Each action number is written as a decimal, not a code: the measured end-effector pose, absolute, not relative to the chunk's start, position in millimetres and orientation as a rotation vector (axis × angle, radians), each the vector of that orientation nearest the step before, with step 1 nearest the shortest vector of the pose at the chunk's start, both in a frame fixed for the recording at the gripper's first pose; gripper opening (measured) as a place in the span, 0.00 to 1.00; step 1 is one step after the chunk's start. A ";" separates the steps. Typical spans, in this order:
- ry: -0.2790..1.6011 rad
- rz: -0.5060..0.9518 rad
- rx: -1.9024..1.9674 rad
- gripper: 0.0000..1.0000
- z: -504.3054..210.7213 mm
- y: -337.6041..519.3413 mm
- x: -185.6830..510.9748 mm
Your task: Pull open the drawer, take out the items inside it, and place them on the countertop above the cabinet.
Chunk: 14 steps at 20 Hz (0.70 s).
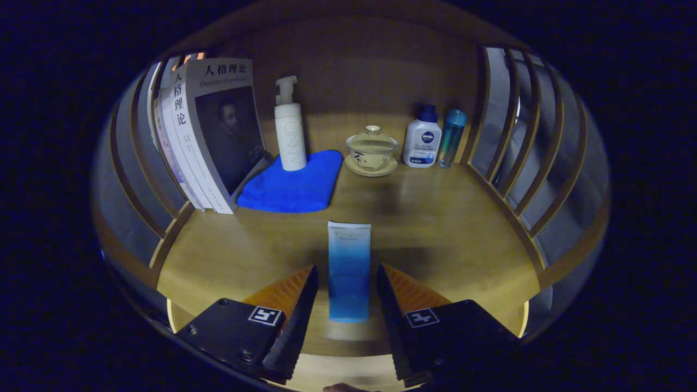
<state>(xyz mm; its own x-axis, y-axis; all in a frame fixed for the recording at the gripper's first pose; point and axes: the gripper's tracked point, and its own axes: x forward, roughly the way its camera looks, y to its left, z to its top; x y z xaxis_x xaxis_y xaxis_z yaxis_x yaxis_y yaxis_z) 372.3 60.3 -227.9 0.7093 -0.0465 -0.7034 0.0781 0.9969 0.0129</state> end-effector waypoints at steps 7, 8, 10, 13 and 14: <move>0.696 0.018 0.045 0.65 -181.1 81.8 321.4; 0.676 0.017 0.030 0.65 -174.4 81.4 313.0; 0.648 0.029 0.002 0.65 -164.0 83.8 291.7; 0.598 0.054 -0.016 0.85 -147.2 88.7 257.2; 0.580 0.062 -0.023 0.85 -142.8 88.7 246.2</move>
<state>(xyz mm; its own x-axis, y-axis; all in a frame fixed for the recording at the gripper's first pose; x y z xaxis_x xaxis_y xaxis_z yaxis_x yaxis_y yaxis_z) 246.2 88.7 -142.8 0.8349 0.0516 -0.5479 -0.0647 0.9979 -0.0047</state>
